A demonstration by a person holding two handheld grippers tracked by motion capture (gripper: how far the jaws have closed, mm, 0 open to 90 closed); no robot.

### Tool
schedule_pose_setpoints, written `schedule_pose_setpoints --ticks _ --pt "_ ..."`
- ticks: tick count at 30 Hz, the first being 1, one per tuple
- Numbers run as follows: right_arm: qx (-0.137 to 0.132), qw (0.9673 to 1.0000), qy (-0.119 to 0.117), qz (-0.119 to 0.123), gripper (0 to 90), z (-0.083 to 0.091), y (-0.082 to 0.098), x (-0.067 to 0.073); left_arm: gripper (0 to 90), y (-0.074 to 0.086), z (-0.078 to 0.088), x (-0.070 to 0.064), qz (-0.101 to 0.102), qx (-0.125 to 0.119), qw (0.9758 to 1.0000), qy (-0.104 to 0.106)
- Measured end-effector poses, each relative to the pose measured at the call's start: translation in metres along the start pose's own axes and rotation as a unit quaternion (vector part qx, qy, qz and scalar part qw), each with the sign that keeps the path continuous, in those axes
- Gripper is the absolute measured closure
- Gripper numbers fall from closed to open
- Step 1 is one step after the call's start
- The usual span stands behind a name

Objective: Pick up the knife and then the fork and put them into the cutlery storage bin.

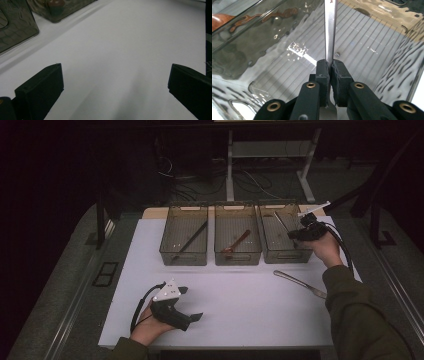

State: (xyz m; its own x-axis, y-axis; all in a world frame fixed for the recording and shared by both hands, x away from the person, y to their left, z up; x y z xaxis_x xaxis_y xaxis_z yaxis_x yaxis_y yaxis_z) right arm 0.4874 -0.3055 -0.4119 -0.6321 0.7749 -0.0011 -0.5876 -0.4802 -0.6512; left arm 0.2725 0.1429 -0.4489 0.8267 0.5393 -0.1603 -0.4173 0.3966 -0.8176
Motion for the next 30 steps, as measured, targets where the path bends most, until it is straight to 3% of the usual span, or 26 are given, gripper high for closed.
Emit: schedule_pose_setpoints --ticks 6,15,23,30 --pt "-0.027 0.9996 -0.002 0.001 67.3 0.009 -0.005 0.003 0.0 0.0 0.0 0.0 0.0 0.0 1.0 -0.001" --pt "-0.076 0.9967 -0.019 -0.022 47.0 0.035 -0.007 0.006 0.0 0.0 0.001 0.0 0.001 0.0 1.0 -0.001" --pt "-0.119 0.9923 -0.031 -0.018 43.3 0.063 -0.002 0.017 0.0 0.0 0.001 0.001 0.001 0.0 1.0 -0.002" --pt "-0.133 0.9904 -0.038 -0.002 41.9 0.083 0.007 0.032 0.0 0.0 0.001 0.001 0.01 -0.003 0.9999 -0.001"
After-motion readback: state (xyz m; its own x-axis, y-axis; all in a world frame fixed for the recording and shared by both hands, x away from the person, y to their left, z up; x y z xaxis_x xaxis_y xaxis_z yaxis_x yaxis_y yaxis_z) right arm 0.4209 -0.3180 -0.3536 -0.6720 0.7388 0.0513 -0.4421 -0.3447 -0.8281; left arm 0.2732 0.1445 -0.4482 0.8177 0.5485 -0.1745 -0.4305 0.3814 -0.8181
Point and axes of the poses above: each handheld gripper's, and its own axes: z roughly backward along the jaws, y roughly out of its underside, x roughly to its left, the point moved 2 cm from there along -z, roughly forward along the jaws, and after that the axes turned 4 degrees about z, right-handed, at the moved point
